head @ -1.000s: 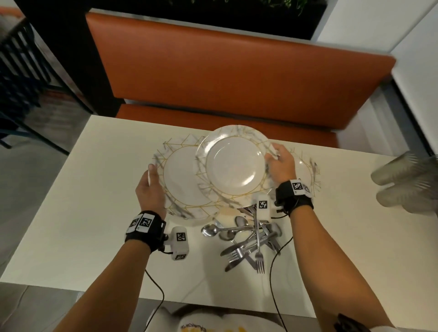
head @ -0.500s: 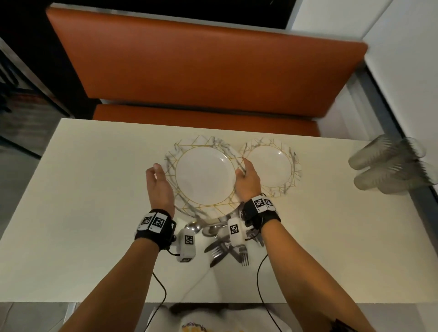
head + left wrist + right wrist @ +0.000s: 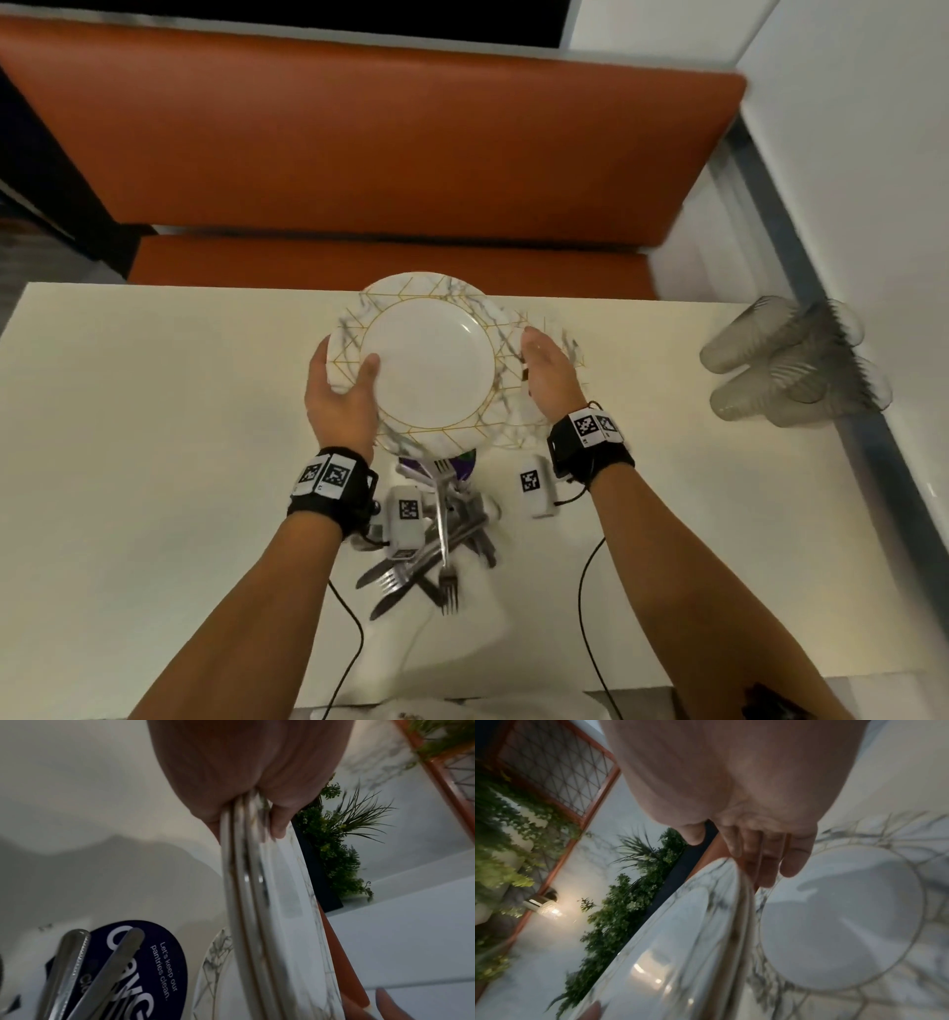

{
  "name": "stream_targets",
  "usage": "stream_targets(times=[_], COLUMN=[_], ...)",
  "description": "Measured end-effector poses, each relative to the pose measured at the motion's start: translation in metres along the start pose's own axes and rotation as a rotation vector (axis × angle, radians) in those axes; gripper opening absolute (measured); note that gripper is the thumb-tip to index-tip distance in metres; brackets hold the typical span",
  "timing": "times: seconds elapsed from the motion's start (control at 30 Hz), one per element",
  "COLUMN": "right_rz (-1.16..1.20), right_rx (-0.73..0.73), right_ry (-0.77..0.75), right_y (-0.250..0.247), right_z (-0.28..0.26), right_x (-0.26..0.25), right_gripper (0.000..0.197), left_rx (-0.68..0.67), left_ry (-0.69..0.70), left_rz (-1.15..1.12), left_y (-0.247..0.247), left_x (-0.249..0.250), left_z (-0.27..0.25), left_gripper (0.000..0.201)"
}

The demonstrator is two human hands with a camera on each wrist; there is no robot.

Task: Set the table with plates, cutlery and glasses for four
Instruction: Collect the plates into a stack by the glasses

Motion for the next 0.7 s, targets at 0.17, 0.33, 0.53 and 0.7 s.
stream_targets(times=[0.17,0.33,0.53,0.7], right_rz=[-0.323,-0.414,-0.258,-0.18], right_rx=[0.287,0.201,0.14,0.173], right_ry=[0.243,0.392,0.389,0.264], right_y=[-0.068,-0.076,-0.065,-0.094], right_z=[0.044,0.057,0.061,0.064], right_x=[0.063,0.108,0.12,0.096], right_gripper=[0.053,0.069,0.062,0.025], left_rx=[0.058,0.12,0.165,0.202], left_ry=[-0.053,-0.017,0.028,0.088], left_rz=[-0.041,-0.044,-0.031,0.008], left_y=[0.013,0.013,0.012,0.008], left_x=[-0.014,-0.013,-0.005,0.007], left_z=[0.005,-0.003,-0.014,-0.021], left_gripper=[0.078,0.081,0.074,0.07])
Point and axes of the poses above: each hand's wrist, its own z-axis towards the middle knuckle, its own y-axis out of the palm, x = y × z, the point moved 9 cm from there along z, towards the middle knuckle, and after that the axes turned 10 degrees about x, right-handed, at the moved point
